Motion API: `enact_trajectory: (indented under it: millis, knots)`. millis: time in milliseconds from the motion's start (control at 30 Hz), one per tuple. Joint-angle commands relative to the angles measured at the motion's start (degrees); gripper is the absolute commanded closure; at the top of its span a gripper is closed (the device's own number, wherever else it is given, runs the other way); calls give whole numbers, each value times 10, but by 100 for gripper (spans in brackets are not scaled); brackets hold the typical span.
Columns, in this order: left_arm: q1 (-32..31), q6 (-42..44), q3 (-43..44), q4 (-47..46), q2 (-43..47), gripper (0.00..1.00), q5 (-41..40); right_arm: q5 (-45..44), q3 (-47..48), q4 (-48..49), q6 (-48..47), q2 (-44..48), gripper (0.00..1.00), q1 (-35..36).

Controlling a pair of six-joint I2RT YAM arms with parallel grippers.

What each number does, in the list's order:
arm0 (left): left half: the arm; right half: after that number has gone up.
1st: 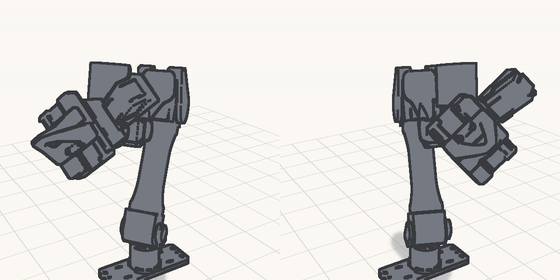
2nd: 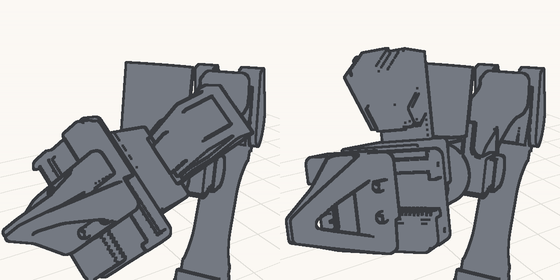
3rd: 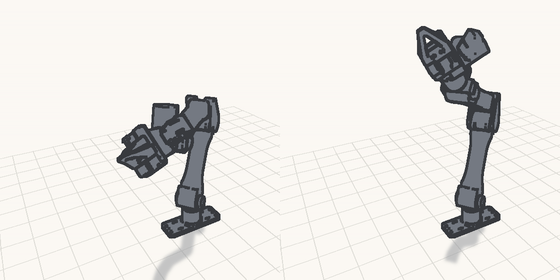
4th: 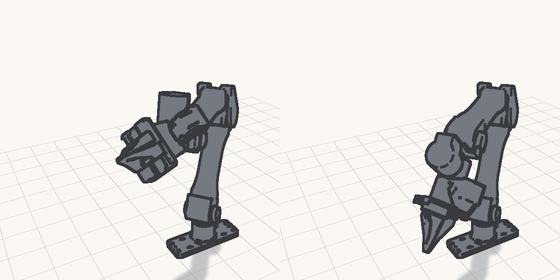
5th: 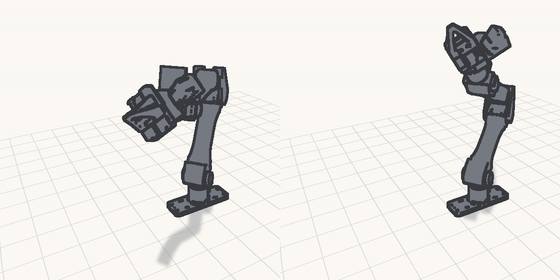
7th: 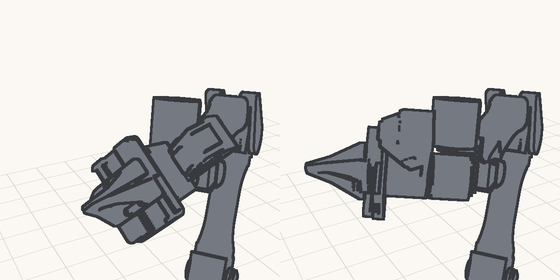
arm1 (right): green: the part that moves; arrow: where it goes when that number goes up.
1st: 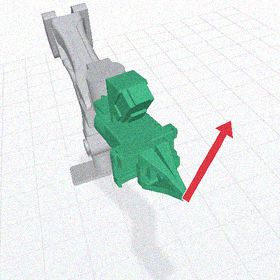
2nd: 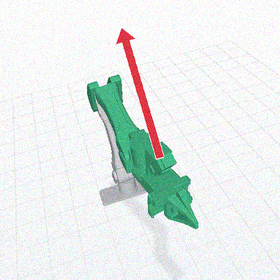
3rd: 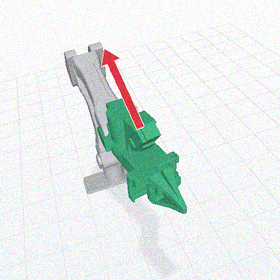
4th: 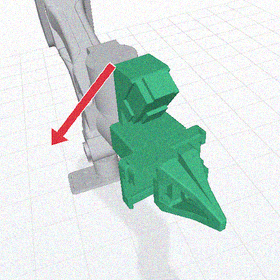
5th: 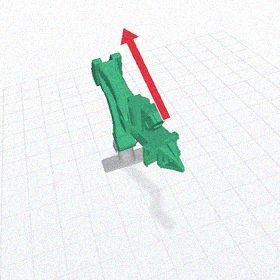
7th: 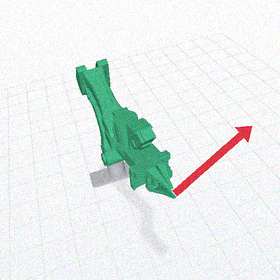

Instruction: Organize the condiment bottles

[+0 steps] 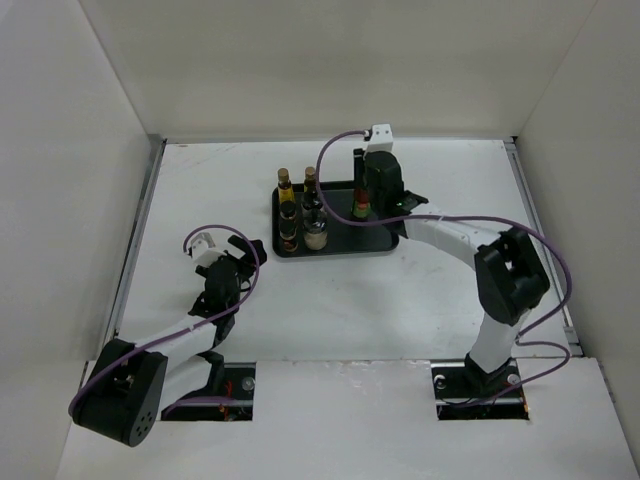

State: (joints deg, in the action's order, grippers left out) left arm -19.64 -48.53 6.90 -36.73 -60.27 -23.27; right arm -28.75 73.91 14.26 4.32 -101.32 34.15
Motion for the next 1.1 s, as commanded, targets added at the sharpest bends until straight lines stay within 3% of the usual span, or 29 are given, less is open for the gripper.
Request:
enact_trajectory:
  millis: [0,733,800,900,1067]
  knots:
    - [-1,4,19,-26,3,0,6,1,61,101,17,-24,64,9]
    - [0,4,19,-27,1,0,3,34,237,97,4,-184,59,20]
    - [3,4,19,-27,1,0,6,34,230,100,8,-186,51,22]
    - [3,4,18,-27,2,0,2,28,206,110,17,-176,32,25]
    - [3,4,19,-25,4,0,-1,19,170,130,21,-128,16,28]
